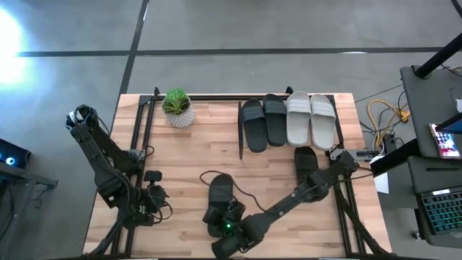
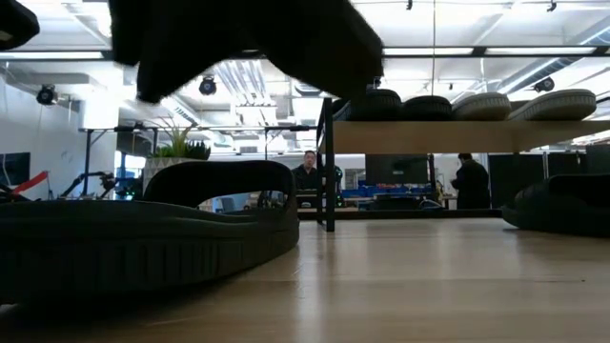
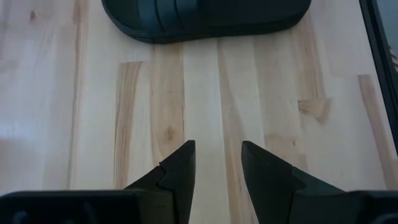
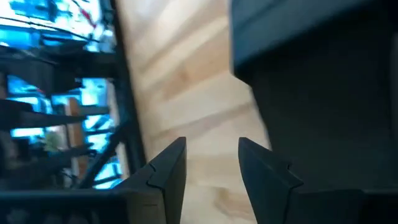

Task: Pick and place slides into the shelf
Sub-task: Put the black slide under the shelf

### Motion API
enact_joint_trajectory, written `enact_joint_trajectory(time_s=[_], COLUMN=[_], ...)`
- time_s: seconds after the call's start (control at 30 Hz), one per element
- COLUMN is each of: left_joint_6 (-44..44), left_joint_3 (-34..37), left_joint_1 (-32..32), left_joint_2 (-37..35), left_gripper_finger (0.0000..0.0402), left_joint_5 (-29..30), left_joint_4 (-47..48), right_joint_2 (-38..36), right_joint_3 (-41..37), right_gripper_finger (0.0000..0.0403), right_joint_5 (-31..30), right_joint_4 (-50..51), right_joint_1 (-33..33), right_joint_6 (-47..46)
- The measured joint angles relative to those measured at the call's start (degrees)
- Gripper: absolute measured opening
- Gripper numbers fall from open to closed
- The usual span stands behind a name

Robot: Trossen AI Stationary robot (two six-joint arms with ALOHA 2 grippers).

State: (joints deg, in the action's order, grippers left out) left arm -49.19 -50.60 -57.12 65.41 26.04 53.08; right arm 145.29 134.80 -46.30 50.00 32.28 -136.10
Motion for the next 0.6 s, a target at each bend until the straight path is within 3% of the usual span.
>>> enact_joint_trajectory(time_s=[0.2,0.6], left_joint_6=[0.02,2.94], left_joint_3=[0.10,0.09], left_joint_1=[0.00,-0.07], left_joint_2=[0.00,0.00], left_gripper_finger=[0.0115,0.0115], left_joint_5=[-0.02,-0.54], left_joint_4=[0.05,-0.08], right_joint_2=[2.89,2.95], right_joint_3=[-0.15,-1.15], right_gripper_finger=[0.0130,0.0130], right_joint_5=[-0.83,1.72], right_joint_4=[-2.49,3.84], right_joint_1=[-1.06,-3.47], right_joint_6=[-0.58,-0.43])
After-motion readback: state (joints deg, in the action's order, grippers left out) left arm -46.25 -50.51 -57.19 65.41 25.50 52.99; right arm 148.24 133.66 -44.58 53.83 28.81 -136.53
